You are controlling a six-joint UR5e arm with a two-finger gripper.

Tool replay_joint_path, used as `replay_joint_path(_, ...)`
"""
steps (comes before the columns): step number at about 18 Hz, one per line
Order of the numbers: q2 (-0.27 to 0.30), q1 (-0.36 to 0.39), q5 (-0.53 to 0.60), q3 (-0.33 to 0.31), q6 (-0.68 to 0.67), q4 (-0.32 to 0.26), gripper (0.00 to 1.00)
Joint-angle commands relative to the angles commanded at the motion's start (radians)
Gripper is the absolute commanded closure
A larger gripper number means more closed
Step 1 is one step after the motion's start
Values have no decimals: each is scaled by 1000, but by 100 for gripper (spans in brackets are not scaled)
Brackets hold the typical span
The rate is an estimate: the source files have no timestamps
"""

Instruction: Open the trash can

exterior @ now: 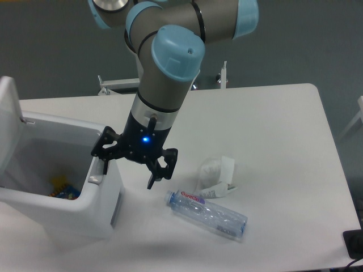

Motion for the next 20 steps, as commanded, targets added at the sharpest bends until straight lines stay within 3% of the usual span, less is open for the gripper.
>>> replay_joint_path(6,9,12,8,35,3,14,0)
replay_joint_path(11,6,110,113,32,18,171,0)
replay_joint_path(12,3,130,161,32,31,179,0)
replay_joint_path(15,-3,207,314,-10,162,166,0)
replay_joint_path(17,-8,268,330,-26,318,156,0)
replay_joint_path(20,-52,346,330,-32,415,156,0)
